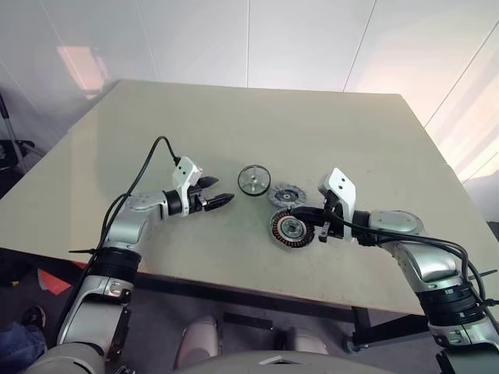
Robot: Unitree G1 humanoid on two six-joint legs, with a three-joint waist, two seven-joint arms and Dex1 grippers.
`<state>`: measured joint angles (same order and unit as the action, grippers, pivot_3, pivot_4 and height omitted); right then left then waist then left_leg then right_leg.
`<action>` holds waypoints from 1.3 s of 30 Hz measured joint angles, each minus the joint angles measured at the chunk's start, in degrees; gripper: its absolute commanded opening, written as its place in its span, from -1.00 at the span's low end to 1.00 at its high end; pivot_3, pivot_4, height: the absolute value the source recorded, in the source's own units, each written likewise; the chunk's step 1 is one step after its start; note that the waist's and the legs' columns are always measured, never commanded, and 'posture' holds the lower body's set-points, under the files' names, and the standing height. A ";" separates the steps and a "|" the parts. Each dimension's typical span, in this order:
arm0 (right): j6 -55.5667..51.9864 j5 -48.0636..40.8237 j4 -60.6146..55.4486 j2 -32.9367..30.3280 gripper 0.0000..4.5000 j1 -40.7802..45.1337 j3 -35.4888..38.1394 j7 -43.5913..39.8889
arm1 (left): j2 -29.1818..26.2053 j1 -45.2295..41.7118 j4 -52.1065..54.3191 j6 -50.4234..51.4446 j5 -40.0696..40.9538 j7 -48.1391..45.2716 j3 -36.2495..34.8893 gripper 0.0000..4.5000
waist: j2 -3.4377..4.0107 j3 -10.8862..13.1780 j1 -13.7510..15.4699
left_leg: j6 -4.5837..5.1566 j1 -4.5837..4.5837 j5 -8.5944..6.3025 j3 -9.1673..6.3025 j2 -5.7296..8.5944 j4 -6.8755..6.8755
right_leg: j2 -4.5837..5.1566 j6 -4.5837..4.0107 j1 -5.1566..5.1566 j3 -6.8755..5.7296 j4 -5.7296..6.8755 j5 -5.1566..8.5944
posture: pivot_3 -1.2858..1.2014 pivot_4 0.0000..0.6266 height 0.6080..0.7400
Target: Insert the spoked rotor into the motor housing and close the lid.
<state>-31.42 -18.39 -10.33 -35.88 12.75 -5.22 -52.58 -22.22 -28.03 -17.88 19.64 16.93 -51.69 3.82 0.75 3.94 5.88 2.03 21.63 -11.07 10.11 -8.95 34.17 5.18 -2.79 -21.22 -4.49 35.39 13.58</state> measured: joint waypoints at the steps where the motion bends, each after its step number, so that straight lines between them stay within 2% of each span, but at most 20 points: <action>1: -0.16 0.00 0.00 0.06 -0.99 0.00 0.00 0.03 | 0.00 -0.02 -0.02 -0.11 -0.04 0.00 0.00 0.80 | 0.00 0.00 -0.01 | 0.00 0.00 0.00 0.00 0.00 0.00 | 0.00 0.00 0.00 0.00 0.00 0.00 | 0.03 -1.00 1.00; 18: 0.82 0.70 3.81 2.21 -0.99 -0.24 -2.69 0.23 | -0.18 0.08 -0.62 -0.50 -0.32 0.77 -0.27 0.80 | -0.01 -0.01 -0.03 | 0.00 -0.04 0.00 0.00 0.01 0.00 | 0.00 0.00 0.04 0.00 -0.01 0.00 | 0.03 -1.00 1.00; 30: -2.45 -2.51 -2.21 0.26 -0.99 1.36 0.26 0.11 | 0.07 0.02 -2.16 -1.06 -0.49 0.96 -0.28 0.80 | -0.01 -0.01 0.02 | 0.00 -0.03 0.00 -0.01 0.01 0.00 | 0.00 0.00 0.03 0.00 0.00 0.00 | 0.03 -1.00 1.00; 35: -0.46 -1.10 4.10 2.30 -0.99 -1.18 -1.69 0.55 | 0.03 0.02 -2.28 -1.14 -0.53 0.96 -0.30 0.80 | 0.00 -0.01 0.02 | 0.01 0.00 -0.01 0.00 0.02 0.00 | 0.01 0.00 0.00 0.00 -0.01 0.00 | 0.03 -1.00 1.00; 39: 0.92 -0.69 4.92 2.66 -0.99 -0.71 -2.26 0.86 | 0.08 -0.06 -2.32 -1.14 -0.56 0.96 -0.31 0.80 | 0.00 -0.03 -0.19 | -0.01 -0.16 0.00 0.00 0.00 0.00 | 0.00 0.00 0.14 0.00 -0.01 0.00 | 0.03 -1.00 1.00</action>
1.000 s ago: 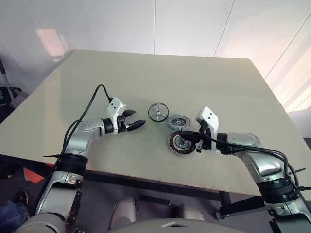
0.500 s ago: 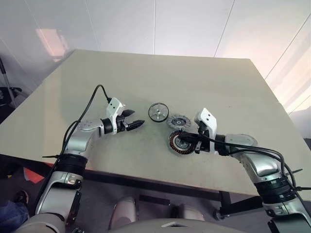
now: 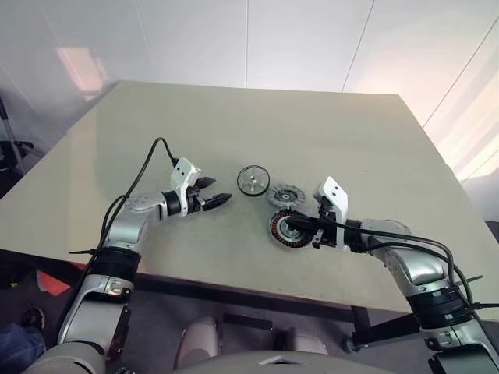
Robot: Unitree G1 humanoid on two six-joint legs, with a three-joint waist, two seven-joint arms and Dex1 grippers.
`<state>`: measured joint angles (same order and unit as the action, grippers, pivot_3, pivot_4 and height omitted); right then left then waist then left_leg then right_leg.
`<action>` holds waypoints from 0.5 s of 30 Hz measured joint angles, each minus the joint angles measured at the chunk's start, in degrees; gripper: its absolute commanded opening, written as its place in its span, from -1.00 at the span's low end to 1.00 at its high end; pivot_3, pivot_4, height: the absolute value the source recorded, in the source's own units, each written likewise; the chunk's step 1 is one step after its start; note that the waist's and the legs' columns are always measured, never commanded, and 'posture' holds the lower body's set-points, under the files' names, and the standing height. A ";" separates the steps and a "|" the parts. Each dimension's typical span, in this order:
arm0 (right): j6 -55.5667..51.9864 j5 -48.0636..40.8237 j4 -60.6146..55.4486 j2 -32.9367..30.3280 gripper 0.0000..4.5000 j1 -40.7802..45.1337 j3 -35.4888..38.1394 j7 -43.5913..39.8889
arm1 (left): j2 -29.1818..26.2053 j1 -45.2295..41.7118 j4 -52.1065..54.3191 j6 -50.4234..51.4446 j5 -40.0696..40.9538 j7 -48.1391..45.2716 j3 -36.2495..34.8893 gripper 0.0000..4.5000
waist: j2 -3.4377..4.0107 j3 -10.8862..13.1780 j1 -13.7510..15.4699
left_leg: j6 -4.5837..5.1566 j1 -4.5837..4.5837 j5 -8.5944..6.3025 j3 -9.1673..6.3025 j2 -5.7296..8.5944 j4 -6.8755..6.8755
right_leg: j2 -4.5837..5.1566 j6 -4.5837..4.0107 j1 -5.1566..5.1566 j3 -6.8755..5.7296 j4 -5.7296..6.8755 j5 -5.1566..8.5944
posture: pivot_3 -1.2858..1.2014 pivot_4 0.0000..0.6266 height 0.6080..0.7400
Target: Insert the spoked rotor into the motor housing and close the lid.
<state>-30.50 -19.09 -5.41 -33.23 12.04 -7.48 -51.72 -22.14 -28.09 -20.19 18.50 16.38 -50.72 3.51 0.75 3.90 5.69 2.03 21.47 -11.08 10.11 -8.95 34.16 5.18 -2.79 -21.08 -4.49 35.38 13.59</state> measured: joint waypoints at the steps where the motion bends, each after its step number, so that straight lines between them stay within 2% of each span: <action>1: -0.05 -0.01 0.00 0.00 -0.99 0.02 0.01 0.04 | -0.03 0.00 0.00 0.00 0.00 0.00 0.00 0.80 | 0.00 0.00 0.02 | 0.00 -0.01 0.00 0.00 0.00 0.00 | 0.00 0.00 0.01 0.00 0.00 0.00 | 0.03 -1.00 1.00; 15: -1.36 -1.27 -5.74 -2.72 -0.99 4.02 2.31 -0.02 | 0.28 -0.01 -0.75 -0.48 -0.06 0.24 0.00 0.80 | -0.01 0.01 0.10 | 0.00 0.09 0.00 0.00 0.01 -0.02 | 0.00 0.00 -0.09 0.01 0.01 0.00 | 0.03 -1.00 1.00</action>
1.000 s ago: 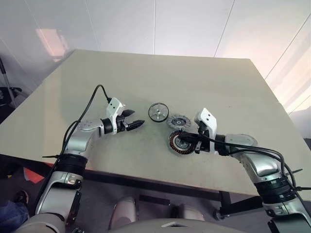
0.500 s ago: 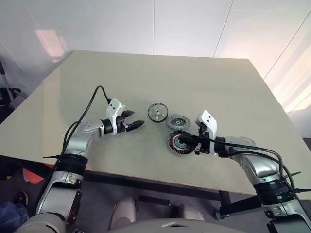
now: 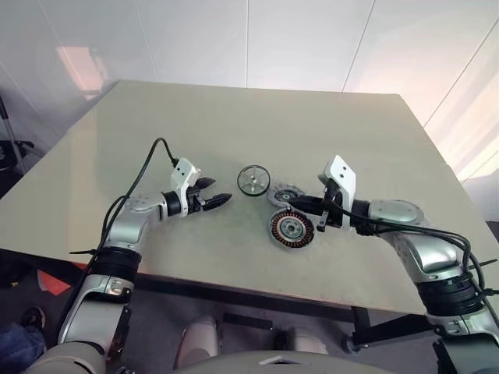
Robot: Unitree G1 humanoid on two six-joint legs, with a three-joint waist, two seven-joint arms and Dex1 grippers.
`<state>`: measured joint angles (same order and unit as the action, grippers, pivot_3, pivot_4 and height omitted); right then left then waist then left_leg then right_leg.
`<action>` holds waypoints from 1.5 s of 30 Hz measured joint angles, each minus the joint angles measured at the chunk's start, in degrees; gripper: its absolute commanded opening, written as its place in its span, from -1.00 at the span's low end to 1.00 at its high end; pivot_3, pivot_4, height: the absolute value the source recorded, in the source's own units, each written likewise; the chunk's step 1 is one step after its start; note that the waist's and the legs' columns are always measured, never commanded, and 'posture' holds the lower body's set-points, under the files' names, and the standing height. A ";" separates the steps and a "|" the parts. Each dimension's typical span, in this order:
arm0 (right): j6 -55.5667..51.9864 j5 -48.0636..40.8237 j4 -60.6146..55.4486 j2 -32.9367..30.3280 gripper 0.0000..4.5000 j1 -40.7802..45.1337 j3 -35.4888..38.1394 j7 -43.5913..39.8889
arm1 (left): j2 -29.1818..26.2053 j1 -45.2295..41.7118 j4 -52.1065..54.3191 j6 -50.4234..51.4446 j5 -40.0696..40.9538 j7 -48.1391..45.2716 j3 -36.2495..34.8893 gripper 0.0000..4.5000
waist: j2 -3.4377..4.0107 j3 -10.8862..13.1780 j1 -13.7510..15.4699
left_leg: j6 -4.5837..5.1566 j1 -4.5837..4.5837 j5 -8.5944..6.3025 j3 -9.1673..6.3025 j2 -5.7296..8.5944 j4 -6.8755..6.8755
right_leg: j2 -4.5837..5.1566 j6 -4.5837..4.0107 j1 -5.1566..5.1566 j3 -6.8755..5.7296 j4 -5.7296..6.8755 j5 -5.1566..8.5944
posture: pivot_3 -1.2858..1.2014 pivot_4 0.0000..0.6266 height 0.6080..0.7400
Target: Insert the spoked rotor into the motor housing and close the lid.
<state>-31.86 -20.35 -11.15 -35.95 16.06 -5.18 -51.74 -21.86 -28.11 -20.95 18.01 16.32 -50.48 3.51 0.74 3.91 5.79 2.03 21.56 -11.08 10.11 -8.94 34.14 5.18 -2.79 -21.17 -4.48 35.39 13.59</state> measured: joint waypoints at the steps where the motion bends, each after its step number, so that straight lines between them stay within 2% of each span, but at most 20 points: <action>1: 0.00 0.00 0.43 0.23 -0.99 -0.55 -0.22 -0.06 | 0.02 0.00 -0.05 -0.03 -0.01 0.00 0.00 0.80 | -0.01 0.00 0.04 | 0.00 -0.01 0.00 0.00 0.00 0.00 | 0.00 0.00 0.02 0.00 0.00 0.00 | 0.03 -1.00 1.00; 5: 1.63 2.03 7.26 2.01 -0.99 -2.83 -3.15 0.27 | -0.05 0.07 -0.40 -0.09 -0.04 0.03 -0.05 0.80 | 0.01 0.00 0.05 | 0.00 -0.01 0.00 0.01 0.02 0.02 | 0.01 0.00 0.03 0.01 -0.01 0.00 | 0.03 -1.00 1.00; 8: 4.04 3.95 8.62 2.13 -0.99 -1.99 -4.37 0.98 | 0.12 -0.09 -0.48 -0.11 -0.07 0.03 -0.05 0.80 | -0.09 -0.09 -0.12 | -0.01 -0.40 0.00 0.00 -0.01 0.00 | 0.00 0.04 0.35 0.01 -0.01 0.02 | 0.03 -1.00 1.00; 11: 3.01 3.87 7.35 2.07 -0.99 -2.00 -4.13 1.33 | 0.02 -0.06 -0.45 -0.11 -0.07 0.01 -0.06 0.80 | -0.09 -0.08 -0.10 | -0.05 -0.45 0.02 0.00 0.00 0.00 | 0.00 0.41 0.40 0.02 -0.01 0.23 | 0.03 -1.00 1.00; 15: 1.73 2.83 5.35 1.82 -0.99 -0.63 -2.62 1.30 | 0.07 0.00 -0.46 -0.12 -0.10 0.01 -0.05 0.80 | -0.09 -0.07 -0.10 | -0.04 -0.36 0.02 0.00 0.01 -0.01 | 0.00 0.07 0.32 0.05 -0.01 0.04 | 0.03 -1.00 1.00; 24: 0.14 0.52 -1.12 -0.33 -0.99 0.32 0.08 0.19 | 0.13 -0.01 -0.52 -0.35 -0.28 -0.01 -0.05 0.80 | -0.09 -0.07 0.00 | -0.02 0.00 0.01 0.00 0.01 -0.09 | 0.00 0.03 -0.03 0.03 -0.01 0.02 | 0.03 -1.00 1.00; 29: -1.43 -0.03 -2.24 -1.01 -0.99 -4.45 -0.01 0.11 | 0.11 0.03 -0.51 -0.37 -0.38 -0.01 -0.04 0.80 | -0.09 -0.07 0.27 | -0.02 -0.02 0.01 0.00 0.02 -0.09 | 0.00 0.04 0.01 0.03 -0.06 0.03 | 0.03 -1.00 1.00; 32: -2.03 0.62 -1.44 -0.91 -0.99 -6.86 -1.36 0.40 | 0.02 0.06 -0.52 -0.37 -0.39 -0.02 -0.06 0.80 | -0.10 -0.07 0.23 | -0.03 -0.04 0.01 0.00 0.01 -0.09 | 0.00 0.04 0.02 0.03 -0.07 0.03 | 0.03 -1.00 1.00; 39: 0.14 2.91 2.82 0.67 -0.99 -4.84 -2.86 3.12 | 0.07 0.01 -0.71 -0.43 -0.85 -0.14 -0.03 0.80 | -0.11 -0.08 -0.07 | -0.06 -0.38 0.02 -0.01 0.02 -0.10 | 0.00 0.44 0.32 0.04 -0.09 0.26 | 0.03 -1.00 1.00; 45: -0.77 2.38 0.46 -1.74 -0.99 -4.84 -1.97 2.42 | 0.17 0.01 -1.10 -0.53 -1.03 -0.16 -0.03 0.80 | -0.11 -0.07 0.07 | -0.02 -0.24 0.00 0.00 0.03 -0.12 | 0.00 0.08 0.21 0.05 -0.12 0.05 | 0.03 -1.00 1.00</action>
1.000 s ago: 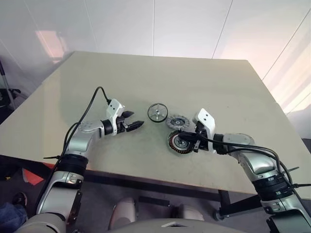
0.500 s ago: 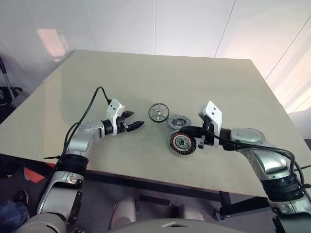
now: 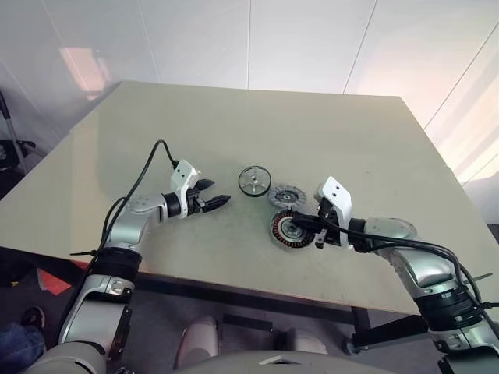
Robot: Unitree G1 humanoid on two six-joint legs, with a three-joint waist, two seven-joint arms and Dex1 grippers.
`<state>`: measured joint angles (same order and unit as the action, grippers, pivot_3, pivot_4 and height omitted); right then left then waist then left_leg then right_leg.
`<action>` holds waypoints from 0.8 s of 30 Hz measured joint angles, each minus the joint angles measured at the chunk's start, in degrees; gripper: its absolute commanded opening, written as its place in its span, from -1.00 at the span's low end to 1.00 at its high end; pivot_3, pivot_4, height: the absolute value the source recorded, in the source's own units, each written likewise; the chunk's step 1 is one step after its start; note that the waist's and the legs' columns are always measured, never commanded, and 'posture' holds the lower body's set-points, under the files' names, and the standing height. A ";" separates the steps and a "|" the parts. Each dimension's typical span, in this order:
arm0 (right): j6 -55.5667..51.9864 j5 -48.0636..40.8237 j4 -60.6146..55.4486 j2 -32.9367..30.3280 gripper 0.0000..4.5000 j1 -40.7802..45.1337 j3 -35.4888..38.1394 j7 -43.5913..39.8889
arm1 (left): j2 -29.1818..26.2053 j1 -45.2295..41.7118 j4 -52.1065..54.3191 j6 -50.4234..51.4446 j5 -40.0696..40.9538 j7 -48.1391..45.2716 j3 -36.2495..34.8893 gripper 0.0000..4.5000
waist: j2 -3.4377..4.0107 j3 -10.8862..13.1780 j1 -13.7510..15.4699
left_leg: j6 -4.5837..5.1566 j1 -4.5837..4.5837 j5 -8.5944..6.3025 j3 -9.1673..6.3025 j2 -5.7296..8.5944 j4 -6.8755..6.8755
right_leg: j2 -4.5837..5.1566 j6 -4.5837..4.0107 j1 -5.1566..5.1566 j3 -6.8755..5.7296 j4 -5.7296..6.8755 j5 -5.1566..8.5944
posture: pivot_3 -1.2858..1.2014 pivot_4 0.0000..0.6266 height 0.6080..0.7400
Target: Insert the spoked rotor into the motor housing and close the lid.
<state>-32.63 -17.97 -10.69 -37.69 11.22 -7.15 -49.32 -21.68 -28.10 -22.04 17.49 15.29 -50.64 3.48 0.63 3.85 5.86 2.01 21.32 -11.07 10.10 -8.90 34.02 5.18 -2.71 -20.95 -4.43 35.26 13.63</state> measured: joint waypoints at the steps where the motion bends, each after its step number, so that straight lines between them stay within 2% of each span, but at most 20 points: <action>1: -0.34 -0.41 -1.31 -0.48 -0.99 0.09 0.70 -0.35 | 0.04 0.00 0.00 0.00 0.00 0.00 0.00 0.80 | 0.01 0.00 0.01 | 0.00 0.05 0.00 0.00 0.00 -0.03 | 0.00 -0.01 -0.07 0.00 0.00 0.00 | 0.03 -1.00 1.00; 10: -1.98 -2.49 -5.25 -0.84 -0.99 1.44 2.40 -1.03 | 0.29 0.09 0.01 0.00 0.00 0.07 -0.01 0.80 | 0.00 0.00 -0.05 | 0.00 0.12 0.00 0.00 0.00 -0.06 | 0.00 -0.02 -0.13 -0.01 -0.03 -0.01 | 0.03 -1.00 1.00; 16: -0.02 -1.05 2.24 3.61 -0.99 -0.52 -0.47 0.13 | 0.22 0.21 0.08 0.09 -0.05 0.22 -0.17 0.80 | 0.02 -0.01 -0.14 | 0.00 0.11 0.00 0.01 0.02 -0.06 | 0.00 -0.02 -0.10 -0.01 -0.06 -0.01 | 0.03 -1.00 1.00; 24: -0.47 -1.49 1.65 3.09 -0.99 0.48 0.66 0.31 | 0.44 0.08 -0.07 0.32 -0.10 0.77 -0.45 0.80 | 0.00 0.00 -0.15 | -0.01 0.11 0.00 0.00 0.01 -0.06 | 0.00 -0.03 -0.09 -0.01 -0.06 -0.02 | 0.03 -1.00 1.00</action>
<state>-33.11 -19.46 -9.03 -34.60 11.70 -6.48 -49.01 -21.24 -28.01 -22.11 17.81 15.19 -49.87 3.03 0.63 3.84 5.71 2.00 21.43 -11.07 10.11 -8.89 33.97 5.18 -2.74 -21.05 -4.44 35.20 13.62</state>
